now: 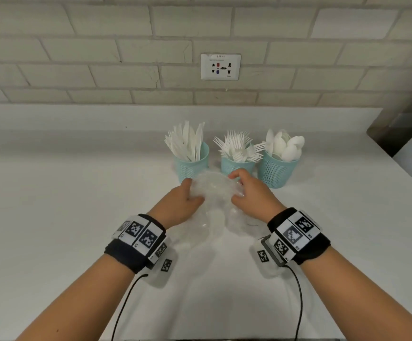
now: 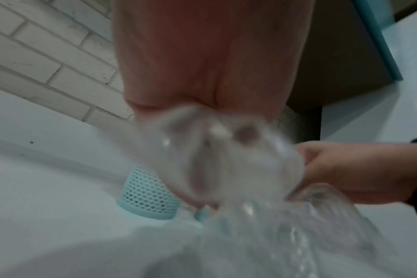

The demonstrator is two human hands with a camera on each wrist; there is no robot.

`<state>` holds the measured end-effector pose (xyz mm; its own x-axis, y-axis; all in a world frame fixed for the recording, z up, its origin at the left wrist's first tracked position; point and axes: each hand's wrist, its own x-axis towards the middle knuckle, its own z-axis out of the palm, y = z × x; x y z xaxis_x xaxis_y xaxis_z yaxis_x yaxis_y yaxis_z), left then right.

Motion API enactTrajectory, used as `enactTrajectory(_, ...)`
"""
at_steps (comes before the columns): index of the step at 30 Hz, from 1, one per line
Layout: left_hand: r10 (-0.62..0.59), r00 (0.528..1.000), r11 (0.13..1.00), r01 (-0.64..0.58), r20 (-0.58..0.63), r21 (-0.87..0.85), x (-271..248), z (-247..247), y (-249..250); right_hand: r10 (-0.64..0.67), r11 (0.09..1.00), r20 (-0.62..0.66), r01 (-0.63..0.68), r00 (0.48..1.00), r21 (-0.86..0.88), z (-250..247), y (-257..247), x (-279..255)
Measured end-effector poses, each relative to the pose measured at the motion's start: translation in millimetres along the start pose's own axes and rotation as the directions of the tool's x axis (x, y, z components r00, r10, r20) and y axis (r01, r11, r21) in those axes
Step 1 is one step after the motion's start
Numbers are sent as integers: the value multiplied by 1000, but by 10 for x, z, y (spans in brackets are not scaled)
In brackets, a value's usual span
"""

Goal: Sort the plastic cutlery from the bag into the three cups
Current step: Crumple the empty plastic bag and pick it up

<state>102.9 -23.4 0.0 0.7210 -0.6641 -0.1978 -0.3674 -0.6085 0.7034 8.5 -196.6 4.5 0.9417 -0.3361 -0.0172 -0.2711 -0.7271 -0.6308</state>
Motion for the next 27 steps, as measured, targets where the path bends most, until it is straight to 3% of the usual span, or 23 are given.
enactTrajectory(4,94,987,945,-46,132,-324,-83,39,123,-61,928,-60,79,996,364,127,-188,-43)
enactTrajectory(7,127,991,864,-87,49,-496,-112,0,172,-129,846,-30,126,991,518,148,-306,-101)
enactTrajectory(12,99,983,773,-173,-153,-610,-66,-94,245,-252,834,-22,229,967,501,167,-437,-248)
enactTrajectory(17,170,956,587,-292,-237,-755,-69,-94,328,-49,864,-348,215,936,456,106,-394,-407)
enactTrajectory(19,224,945,518,-324,-240,-792,-95,-71,427,40,822,-323,152,945,548,37,-332,-490)
enactTrajectory(21,274,930,484,-353,-245,-801,-130,-23,578,58,700,-264,149,963,698,-26,-280,-594)
enactTrajectory(23,339,905,442,-393,-256,-806,-168,82,736,88,598,-286,179,954,781,-101,-250,-722)
enactTrajectory(27,391,882,439,-431,-264,-788,-271,354,1038,213,612,-455,246,865,752,-327,-134,-1046)
